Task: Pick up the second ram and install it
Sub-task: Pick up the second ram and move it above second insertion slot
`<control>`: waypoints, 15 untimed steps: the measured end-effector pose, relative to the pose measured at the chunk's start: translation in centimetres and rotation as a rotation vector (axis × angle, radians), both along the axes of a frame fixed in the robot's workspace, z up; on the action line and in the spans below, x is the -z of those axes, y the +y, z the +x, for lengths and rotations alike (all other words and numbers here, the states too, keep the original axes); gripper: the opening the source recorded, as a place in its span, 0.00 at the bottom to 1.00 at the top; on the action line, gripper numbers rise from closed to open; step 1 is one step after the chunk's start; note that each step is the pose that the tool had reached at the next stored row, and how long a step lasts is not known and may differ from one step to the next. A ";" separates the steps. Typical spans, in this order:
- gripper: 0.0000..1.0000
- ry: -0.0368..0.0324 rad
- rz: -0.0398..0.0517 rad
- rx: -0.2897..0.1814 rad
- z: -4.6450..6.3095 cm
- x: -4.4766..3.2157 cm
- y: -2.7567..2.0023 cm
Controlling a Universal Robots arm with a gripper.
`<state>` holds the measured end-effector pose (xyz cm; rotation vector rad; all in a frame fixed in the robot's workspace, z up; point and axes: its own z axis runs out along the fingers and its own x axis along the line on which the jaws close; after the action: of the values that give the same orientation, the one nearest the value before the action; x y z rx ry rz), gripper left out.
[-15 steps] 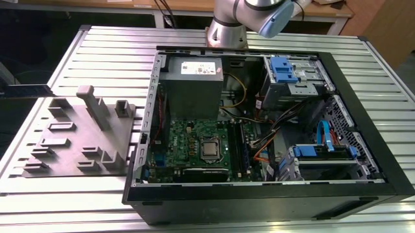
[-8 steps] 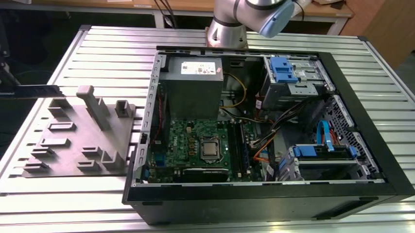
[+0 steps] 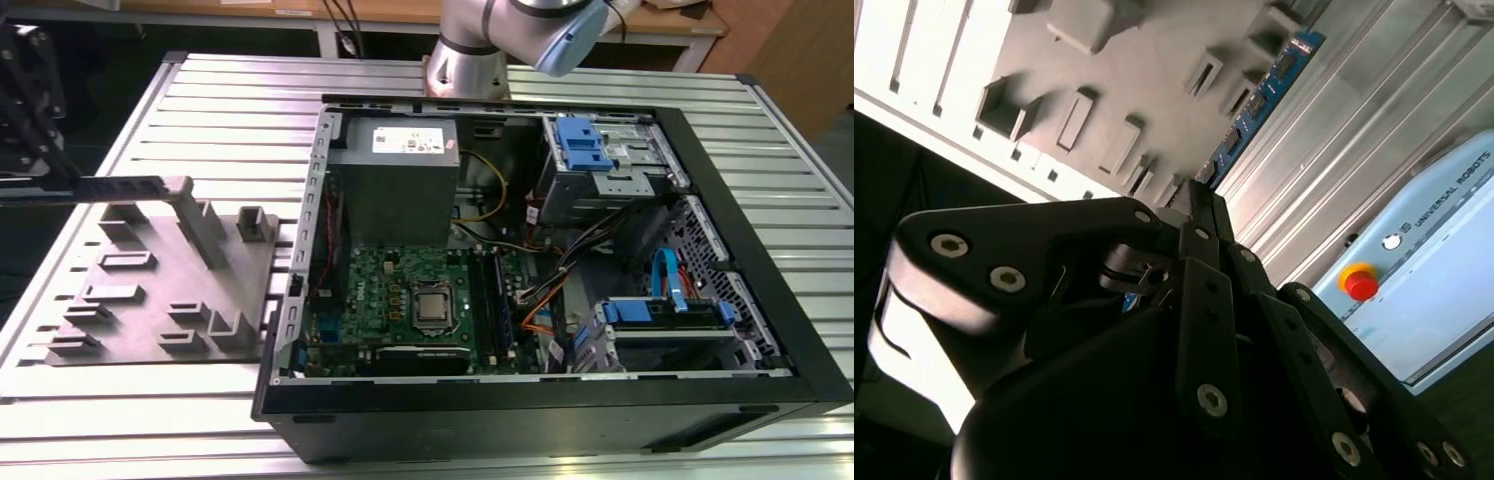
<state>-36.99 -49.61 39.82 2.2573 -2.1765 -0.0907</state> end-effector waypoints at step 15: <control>0.09 0.0016 -0.0001 0.000 6.3 0.01 0.00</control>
<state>-30.73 -49.61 39.82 2.2564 -2.1757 -0.0923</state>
